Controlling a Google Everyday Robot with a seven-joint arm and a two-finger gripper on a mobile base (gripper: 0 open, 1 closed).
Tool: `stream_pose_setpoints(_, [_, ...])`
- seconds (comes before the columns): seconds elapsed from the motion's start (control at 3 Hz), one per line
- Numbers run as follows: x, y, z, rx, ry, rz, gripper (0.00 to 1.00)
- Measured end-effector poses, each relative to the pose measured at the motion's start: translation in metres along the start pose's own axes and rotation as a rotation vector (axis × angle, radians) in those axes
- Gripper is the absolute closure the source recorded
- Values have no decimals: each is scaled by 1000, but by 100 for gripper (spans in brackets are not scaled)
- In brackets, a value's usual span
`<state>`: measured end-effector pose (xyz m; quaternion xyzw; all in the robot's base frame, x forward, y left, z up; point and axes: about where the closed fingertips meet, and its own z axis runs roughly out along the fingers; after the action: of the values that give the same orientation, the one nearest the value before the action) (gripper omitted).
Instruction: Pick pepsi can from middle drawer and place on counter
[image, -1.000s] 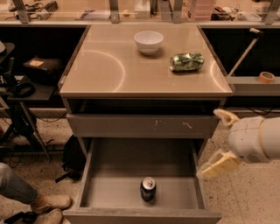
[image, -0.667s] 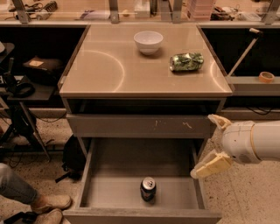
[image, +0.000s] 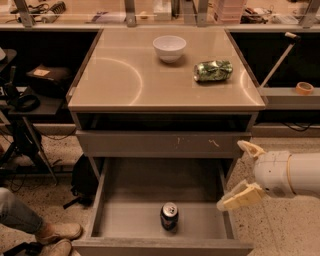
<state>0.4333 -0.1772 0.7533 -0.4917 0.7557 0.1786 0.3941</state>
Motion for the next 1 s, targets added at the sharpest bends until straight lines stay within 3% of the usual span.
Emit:
stream_pose_setpoints(0.33, [38,6,55,-32,-48,79,0])
stream_pose_setpoints(0.67, [67,-27,114,31,-47,125,0])
stream_pose_setpoints(1.0, [81,-42,118,92,-25,142,0])
